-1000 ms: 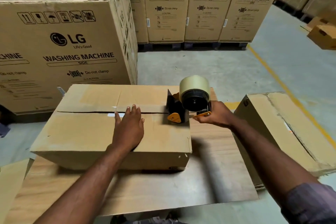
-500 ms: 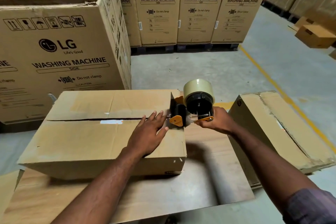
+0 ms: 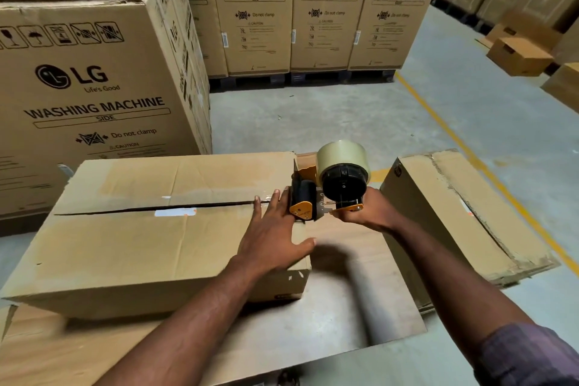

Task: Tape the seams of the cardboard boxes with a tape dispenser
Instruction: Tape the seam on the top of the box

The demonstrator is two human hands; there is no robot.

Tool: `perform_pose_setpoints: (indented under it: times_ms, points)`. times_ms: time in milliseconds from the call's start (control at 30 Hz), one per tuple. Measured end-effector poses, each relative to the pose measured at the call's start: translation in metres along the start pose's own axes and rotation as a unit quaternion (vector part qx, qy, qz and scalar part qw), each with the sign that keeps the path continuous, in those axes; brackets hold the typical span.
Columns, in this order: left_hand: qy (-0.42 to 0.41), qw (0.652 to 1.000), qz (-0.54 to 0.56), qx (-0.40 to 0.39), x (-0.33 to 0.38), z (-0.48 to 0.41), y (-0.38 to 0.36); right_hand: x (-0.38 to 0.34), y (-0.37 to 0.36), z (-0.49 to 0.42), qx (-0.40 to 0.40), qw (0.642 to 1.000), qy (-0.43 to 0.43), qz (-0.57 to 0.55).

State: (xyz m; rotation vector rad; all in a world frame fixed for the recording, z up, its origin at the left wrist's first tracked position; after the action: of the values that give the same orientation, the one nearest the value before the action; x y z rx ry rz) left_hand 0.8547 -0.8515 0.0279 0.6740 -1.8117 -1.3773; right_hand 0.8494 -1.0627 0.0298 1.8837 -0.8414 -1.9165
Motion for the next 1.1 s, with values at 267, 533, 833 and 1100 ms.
perform_pose_setpoints:
  times_ms: [267,533,833,1100]
  points:
    - [0.025,1.0,-0.004,0.005,-0.004,0.002,-0.006,0.035,0.019,0.007,0.0,0.998,-0.038,0.044]
    - [0.018,1.0,-0.008,0.001,-0.003,0.001,-0.009,0.044,0.01,-0.005,-0.058,0.993,-0.053,0.093]
    - [0.012,1.0,-0.005,0.014,-0.002,-0.001,-0.009,0.078,-0.009,0.005,-0.133,0.973,-0.127,0.139]
    - [0.017,1.0,-0.005,0.015,-0.002,0.0,-0.007,0.137,-0.03,0.05,0.014,0.917,-0.395,-0.055]
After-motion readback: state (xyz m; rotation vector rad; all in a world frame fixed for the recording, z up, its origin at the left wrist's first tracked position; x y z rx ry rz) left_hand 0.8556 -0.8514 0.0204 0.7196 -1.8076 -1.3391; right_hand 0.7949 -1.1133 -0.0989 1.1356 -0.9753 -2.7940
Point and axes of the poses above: each hand's wrist, its own z-axis away from the middle knuckle, its own y-axis out of the back of the hand, x = y × z, the point moved 8 cm from there along -z, towards the middle knuckle, and after that the axes turned 13 degrees about x, right-handed, at the moved point
